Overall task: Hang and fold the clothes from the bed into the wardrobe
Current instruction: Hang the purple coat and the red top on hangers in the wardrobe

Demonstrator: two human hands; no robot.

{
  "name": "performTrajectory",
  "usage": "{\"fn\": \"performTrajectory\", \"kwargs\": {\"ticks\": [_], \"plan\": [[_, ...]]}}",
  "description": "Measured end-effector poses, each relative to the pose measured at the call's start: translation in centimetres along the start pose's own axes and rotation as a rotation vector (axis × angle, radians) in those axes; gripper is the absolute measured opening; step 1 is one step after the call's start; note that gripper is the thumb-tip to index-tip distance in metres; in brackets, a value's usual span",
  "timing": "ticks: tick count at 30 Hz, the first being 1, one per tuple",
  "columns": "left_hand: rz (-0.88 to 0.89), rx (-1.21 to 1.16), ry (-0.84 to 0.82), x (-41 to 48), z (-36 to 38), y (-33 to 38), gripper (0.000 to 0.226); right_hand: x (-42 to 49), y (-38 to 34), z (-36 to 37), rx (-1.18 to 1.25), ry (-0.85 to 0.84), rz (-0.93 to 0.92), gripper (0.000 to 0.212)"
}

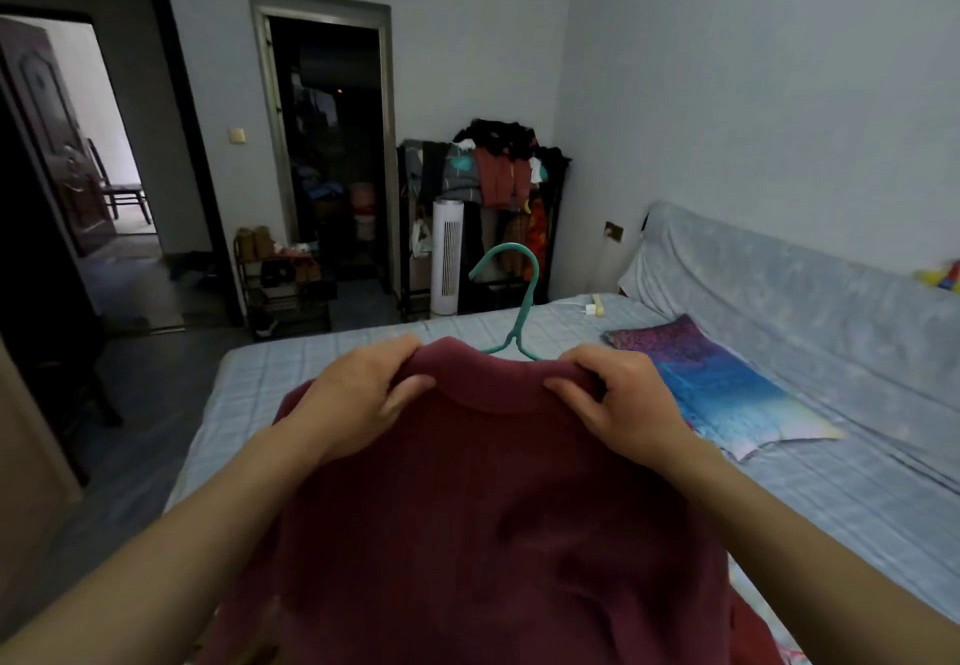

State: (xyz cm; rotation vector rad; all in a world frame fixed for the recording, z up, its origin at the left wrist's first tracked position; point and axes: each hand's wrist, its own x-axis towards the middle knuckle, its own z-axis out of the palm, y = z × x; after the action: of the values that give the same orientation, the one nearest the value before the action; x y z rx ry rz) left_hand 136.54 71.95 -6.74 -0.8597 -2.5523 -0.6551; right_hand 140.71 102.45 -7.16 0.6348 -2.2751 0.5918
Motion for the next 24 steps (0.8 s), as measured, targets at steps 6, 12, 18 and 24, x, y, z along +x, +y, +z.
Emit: {"fn": "performTrajectory", "kwargs": {"ticks": [6,12,18,24], "plan": [[-0.016,-0.044,0.233,-2.5,0.6,1.8,0.027,0.6,-0.4,-0.3,-0.01,0.003,0.014,0.017],[-0.086,-0.029,0.368,-3.5,0.7,3.0,0.026,0.7,-0.7,-0.5,0.006,-0.002,0.158,0.035],[-0.135,0.003,0.437,-4.2,-0.1,3.1,0.016,-2.1,0.7,-1.0,-0.192,-0.005,0.329,0.064],[-0.165,-0.003,0.472,-5.1,-0.9,4.2,0.011,-2.6,0.9,0.1,-0.156,0.047,0.417,0.034]]}}
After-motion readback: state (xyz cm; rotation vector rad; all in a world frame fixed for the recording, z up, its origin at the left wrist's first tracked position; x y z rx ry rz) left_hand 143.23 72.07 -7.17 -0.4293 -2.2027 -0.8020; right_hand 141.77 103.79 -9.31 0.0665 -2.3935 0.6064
